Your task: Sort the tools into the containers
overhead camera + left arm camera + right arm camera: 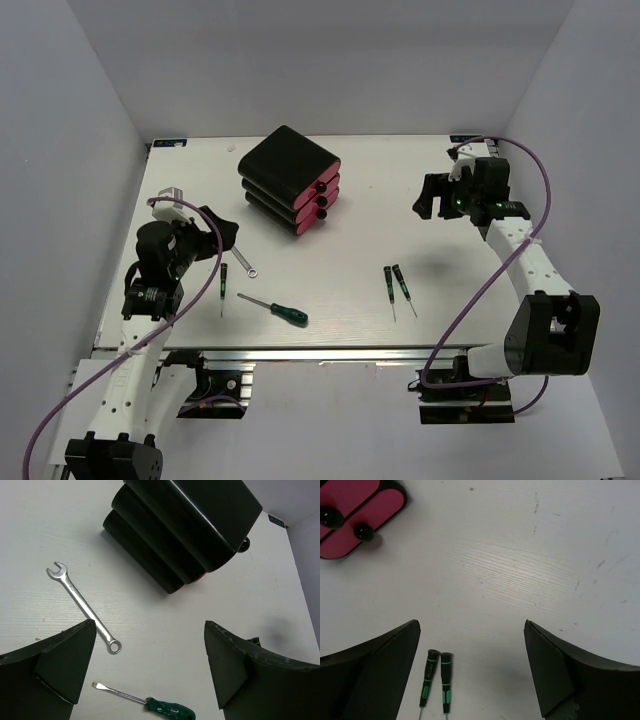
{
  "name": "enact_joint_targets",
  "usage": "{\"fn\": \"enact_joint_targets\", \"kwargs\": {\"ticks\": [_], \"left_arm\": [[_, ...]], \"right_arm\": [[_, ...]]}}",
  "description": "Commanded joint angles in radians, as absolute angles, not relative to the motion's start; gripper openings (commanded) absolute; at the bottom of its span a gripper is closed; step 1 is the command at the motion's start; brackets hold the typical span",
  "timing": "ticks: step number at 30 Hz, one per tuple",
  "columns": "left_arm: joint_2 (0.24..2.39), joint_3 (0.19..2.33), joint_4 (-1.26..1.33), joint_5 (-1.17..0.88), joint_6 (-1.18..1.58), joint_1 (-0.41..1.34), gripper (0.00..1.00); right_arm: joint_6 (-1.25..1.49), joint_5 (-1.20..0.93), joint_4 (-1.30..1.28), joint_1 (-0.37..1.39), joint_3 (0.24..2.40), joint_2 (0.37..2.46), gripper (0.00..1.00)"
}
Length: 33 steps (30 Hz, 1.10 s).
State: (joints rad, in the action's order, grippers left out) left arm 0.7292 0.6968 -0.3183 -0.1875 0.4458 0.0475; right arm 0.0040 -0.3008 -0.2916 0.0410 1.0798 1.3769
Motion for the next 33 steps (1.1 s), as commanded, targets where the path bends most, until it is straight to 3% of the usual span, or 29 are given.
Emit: {"fn": "enact_joint_targets", "kwargs": {"ticks": [1, 4, 7, 11, 14, 15, 17, 18, 20, 22, 33], "left_arm": [[0.713, 0.701, -0.322, -0.221, 0.452, 0.046, 0.98], [0.721, 0.696, -0.321, -0.227, 0.462, 0.044, 0.98], [0.738, 0.696, -0.336, -0.219, 0.469, 0.046, 0.98], [0.741, 0.689, -0.336, -0.218, 0.482, 0.046, 0.95], [0.741, 0.690, -0.339, -0.212, 0.494, 0.044, 0.88], [0.739, 0.686, -0.341, -0.212, 0.498, 0.046, 0.87], [0.736, 0.680, -0.342, -0.216, 0.511, 0.046, 0.85], [0.735, 0.678, -0.342, -0.219, 0.515, 0.045, 0.85], [0.735, 0.678, -0.347, -0.224, 0.518, 0.044, 0.86], [0.739, 0.681, -0.353, -0.225, 0.520, 0.045, 0.87], [0.715, 0.672, -0.377, -0.212, 0.548, 0.045, 0.89]], "right_arm": [[-0.187, -0.519, -0.294, 0.043, 1.108, 1.367, 0.89], [-0.457, -0.729, -0.348, 0.060, 1.106, 1.370, 0.89], [-0.504, -0.636, -0.333, 0.153, 1.104, 1.396, 0.89], [-0.420, -0.741, -0.264, 0.199, 1.115, 1.423, 0.87], [-0.164, -0.692, -0.149, 0.244, 1.163, 1.500, 0.23], [-0.103, -0.678, -0.128, 0.262, 1.202, 1.523, 0.14], [-0.010, -0.669, -0.072, 0.282, 1.229, 1.583, 0.26], [0.073, -0.658, -0.060, 0.311, 1.247, 1.597, 0.48], [0.127, -0.644, -0.029, 0.343, 1.265, 1.641, 0.74], [0.201, -0.646, -0.011, 0.386, 1.305, 1.695, 0.89], [0.253, -0.584, 0.028, 0.448, 1.542, 1.931, 0.87]]}}
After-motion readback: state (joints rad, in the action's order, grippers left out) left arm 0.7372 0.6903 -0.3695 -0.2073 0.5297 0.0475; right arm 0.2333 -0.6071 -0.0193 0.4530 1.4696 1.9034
